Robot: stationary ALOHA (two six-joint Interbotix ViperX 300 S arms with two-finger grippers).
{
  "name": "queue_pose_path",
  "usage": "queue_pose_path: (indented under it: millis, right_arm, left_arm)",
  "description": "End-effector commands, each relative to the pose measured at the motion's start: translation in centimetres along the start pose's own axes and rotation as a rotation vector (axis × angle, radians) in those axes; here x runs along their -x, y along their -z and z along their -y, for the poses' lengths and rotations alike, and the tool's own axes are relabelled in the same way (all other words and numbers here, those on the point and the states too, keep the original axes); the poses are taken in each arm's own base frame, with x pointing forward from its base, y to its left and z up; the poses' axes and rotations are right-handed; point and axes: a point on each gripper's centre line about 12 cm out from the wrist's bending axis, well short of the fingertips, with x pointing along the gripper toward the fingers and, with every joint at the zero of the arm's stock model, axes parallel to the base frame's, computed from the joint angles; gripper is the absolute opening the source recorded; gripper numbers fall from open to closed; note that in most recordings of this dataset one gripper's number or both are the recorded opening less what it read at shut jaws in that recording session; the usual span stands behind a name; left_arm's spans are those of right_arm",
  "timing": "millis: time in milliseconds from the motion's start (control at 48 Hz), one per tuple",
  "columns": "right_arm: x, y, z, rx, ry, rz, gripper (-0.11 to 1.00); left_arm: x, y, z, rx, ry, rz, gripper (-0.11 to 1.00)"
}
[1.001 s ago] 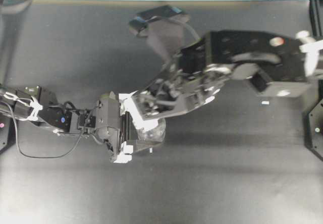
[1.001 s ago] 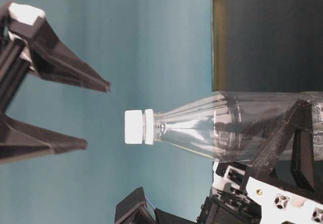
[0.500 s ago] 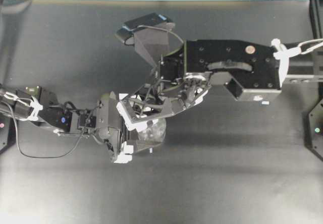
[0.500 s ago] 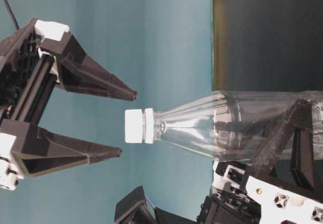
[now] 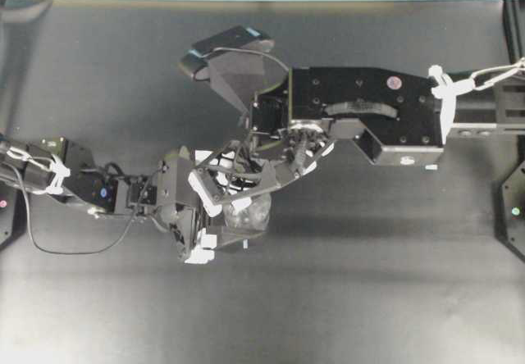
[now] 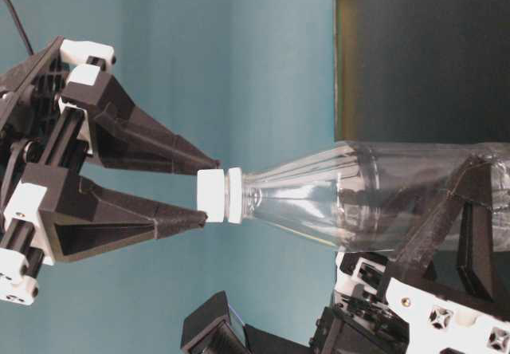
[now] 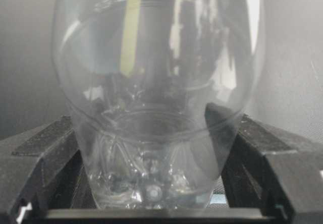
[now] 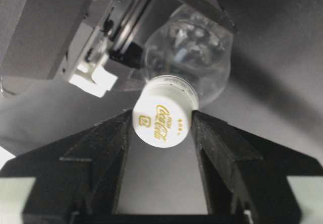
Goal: Open the bottle cap by holding the bottle with the left arm and twisting the cap with the right arm.
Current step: 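Align the right gripper over the white cap and close on it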
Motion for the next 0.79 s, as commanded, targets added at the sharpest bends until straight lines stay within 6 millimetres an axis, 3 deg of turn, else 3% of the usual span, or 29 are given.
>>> queue_pose_path:
  millis: [0, 292, 771]
  right_arm:
    - [0.4, 0.13, -0.56, 0.044, -0.016, 0.005, 0.38]
    - [0.82, -0.14, -0.78, 0.306, 0.01, -0.017, 0.38]
    - [1.28, -0.22, -1.14, 1.084, 0.024, -0.057, 0.38]
  left_arm:
    - [-0.14, -0.53, -0.13, -0.001, -0.001, 0.015, 0.81]
    - [-0.18, -0.55, -0.13, -0.003, -0.002, 0.014, 0.81]
    - [-0.18, -0.4, -0.14, -0.003, -0.003, 0.002, 0.81]
